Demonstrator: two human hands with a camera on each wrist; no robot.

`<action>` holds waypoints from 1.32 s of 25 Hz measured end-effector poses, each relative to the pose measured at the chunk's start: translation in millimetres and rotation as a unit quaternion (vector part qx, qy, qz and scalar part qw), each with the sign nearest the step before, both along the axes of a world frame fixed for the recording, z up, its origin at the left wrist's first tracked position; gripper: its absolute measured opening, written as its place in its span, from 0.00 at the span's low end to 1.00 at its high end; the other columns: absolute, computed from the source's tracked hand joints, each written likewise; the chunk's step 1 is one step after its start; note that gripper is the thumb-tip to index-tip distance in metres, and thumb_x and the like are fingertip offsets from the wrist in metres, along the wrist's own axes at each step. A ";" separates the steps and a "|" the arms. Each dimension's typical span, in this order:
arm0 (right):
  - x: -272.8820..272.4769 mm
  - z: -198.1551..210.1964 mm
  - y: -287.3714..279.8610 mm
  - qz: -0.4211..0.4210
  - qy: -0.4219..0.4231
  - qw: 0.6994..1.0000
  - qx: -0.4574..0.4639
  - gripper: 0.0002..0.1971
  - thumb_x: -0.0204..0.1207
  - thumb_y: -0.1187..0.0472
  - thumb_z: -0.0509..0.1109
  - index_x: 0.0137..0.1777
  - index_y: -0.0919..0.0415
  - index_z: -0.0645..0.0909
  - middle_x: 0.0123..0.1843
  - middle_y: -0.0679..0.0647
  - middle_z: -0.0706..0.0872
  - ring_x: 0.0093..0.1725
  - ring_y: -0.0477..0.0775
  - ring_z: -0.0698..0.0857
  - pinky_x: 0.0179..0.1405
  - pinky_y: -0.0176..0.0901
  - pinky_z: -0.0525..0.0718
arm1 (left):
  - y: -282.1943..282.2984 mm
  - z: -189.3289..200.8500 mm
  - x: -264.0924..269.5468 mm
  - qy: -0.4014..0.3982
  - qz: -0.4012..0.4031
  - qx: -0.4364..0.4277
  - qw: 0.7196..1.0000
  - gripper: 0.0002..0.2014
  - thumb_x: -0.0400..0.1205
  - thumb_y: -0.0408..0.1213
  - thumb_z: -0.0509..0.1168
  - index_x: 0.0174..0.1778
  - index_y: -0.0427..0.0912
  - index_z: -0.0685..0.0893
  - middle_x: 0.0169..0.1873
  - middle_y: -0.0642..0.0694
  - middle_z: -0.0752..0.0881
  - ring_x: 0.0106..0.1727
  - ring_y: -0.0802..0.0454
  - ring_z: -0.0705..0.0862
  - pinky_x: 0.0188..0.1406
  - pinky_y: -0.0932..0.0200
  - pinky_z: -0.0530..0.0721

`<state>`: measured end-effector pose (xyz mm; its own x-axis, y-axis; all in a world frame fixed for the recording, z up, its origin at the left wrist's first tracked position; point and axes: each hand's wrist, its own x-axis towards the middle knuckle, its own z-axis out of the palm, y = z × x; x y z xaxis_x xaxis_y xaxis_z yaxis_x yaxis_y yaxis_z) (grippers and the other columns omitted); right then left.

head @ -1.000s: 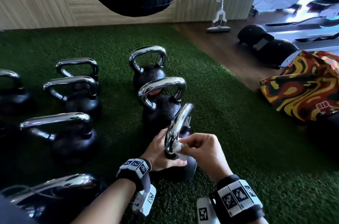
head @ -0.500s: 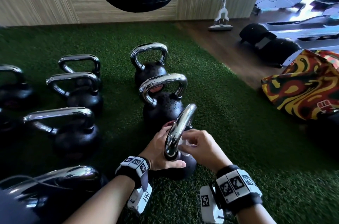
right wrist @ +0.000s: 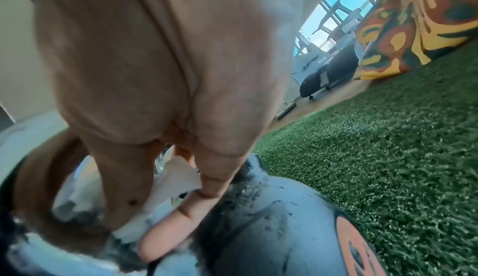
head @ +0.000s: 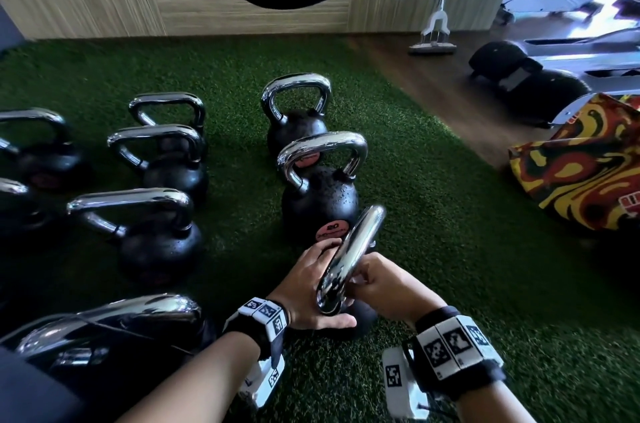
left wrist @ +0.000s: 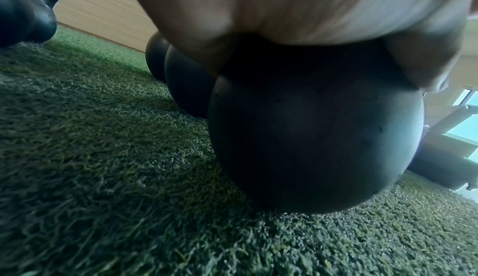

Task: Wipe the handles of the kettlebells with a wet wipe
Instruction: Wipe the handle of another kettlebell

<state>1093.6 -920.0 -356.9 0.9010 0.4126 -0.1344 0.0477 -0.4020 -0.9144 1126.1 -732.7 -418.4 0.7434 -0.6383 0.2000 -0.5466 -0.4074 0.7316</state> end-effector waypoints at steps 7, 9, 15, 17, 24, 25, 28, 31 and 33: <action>-12.1 -17.7 -15.9 -0.050 0.169 0.927 0.331 0.17 0.76 0.66 0.78 0.52 0.84 0.82 0.47 0.74 0.87 0.42 0.62 0.86 0.44 0.47 0.86 | 2.3 -10.2 2.3 0.002 0.003 0.008 1.000 0.58 0.62 0.56 0.87 0.80 0.69 0.54 0.83 0.49 0.64 0.86 0.51 0.63 0.86 0.43 0.66; -7.2 -17.7 -13.6 -0.137 0.172 0.880 0.421 0.09 0.78 0.72 0.72 0.54 0.79 0.85 0.48 0.69 0.91 0.43 0.58 0.91 0.48 0.45 0.91 | 2.1 -10.6 3.0 0.019 0.015 0.016 1.000 0.59 0.61 0.59 0.86 0.82 0.64 0.55 0.83 0.49 0.63 0.86 0.51 0.63 0.85 0.43 0.67; -5.7 -12.2 -14.2 -0.205 0.199 0.826 0.486 0.13 0.74 0.77 0.72 0.58 0.74 0.81 0.53 0.69 0.91 0.49 0.59 0.93 0.55 0.46 0.93 | 3.2 -3.7 -1.2 0.042 0.023 0.013 0.999 0.58 0.62 0.55 0.88 0.78 0.72 0.52 0.83 0.49 0.64 0.86 0.51 0.64 0.86 0.44 0.67; -8.1 -7.8 -11.0 -0.217 0.177 0.842 0.462 0.14 0.66 0.76 0.80 0.49 0.70 0.81 0.47 0.71 0.90 0.42 0.60 0.93 0.47 0.48 0.93 | 3.0 -1.6 -2.3 0.039 0.020 0.019 0.999 0.58 0.62 0.54 0.88 0.76 0.76 0.50 0.83 0.49 0.63 0.86 0.52 0.62 0.87 0.45 0.65; 11.1 -2.3 -3.9 -0.431 0.007 0.842 0.325 0.15 0.64 0.82 0.81 0.37 0.64 0.83 0.36 0.68 0.89 0.35 0.58 0.86 0.45 0.51 0.85 | 3.2 -2.4 -3.4 0.041 0.029 0.014 0.999 0.59 0.61 0.55 0.88 0.77 0.73 0.51 0.83 0.49 0.64 0.86 0.52 0.62 0.87 0.44 0.64; 8.4 -1.3 -3.0 -0.433 -0.011 0.851 0.297 0.13 0.64 0.80 0.82 0.37 0.65 0.83 0.36 0.68 0.89 0.37 0.57 0.86 0.44 0.51 0.86 | 3.2 -3.2 -3.5 0.041 0.029 0.012 0.999 0.59 0.61 0.54 0.88 0.77 0.73 0.51 0.83 0.49 0.64 0.86 0.52 0.63 0.87 0.45 0.64; 9.5 1.8 1.9 -0.510 -0.088 0.846 0.130 0.12 0.62 0.73 0.84 0.34 0.61 0.83 0.31 0.53 0.89 0.29 0.42 0.81 0.32 0.36 0.81 | 2.8 -3.7 -2.6 0.048 0.026 0.014 0.998 0.60 0.61 0.55 0.88 0.78 0.73 0.50 0.83 0.51 0.63 0.86 0.53 0.61 0.87 0.45 0.64; 19.9 1.7 9.9 -0.570 -0.126 0.812 0.023 0.09 0.64 0.69 0.80 0.33 0.59 0.82 0.28 0.46 0.85 0.26 0.38 0.80 0.30 0.21 0.74 | 3.6 -8.2 -0.4 0.047 0.027 0.024 0.998 0.62 0.61 0.60 0.86 0.83 0.70 0.48 0.85 0.54 0.60 0.87 0.55 0.59 0.87 0.45 0.64; 25.2 -2.2 14.6 -0.589 -0.098 0.802 0.003 0.07 0.65 0.68 0.78 0.33 0.61 0.82 0.29 0.47 0.84 0.28 0.39 0.78 0.29 0.20 0.73 | 3.8 -10.3 0.4 0.054 0.030 0.035 0.997 0.63 0.61 0.60 0.85 0.83 0.71 0.46 0.86 0.56 0.58 0.88 0.56 0.58 0.87 0.45 0.64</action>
<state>1118.8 -905.4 -359.1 0.6698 -0.7405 0.0558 -0.2198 -0.2695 -0.9376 1126.5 -728.9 -428.7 0.7953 -0.6018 0.0729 -0.4395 -0.4897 0.7530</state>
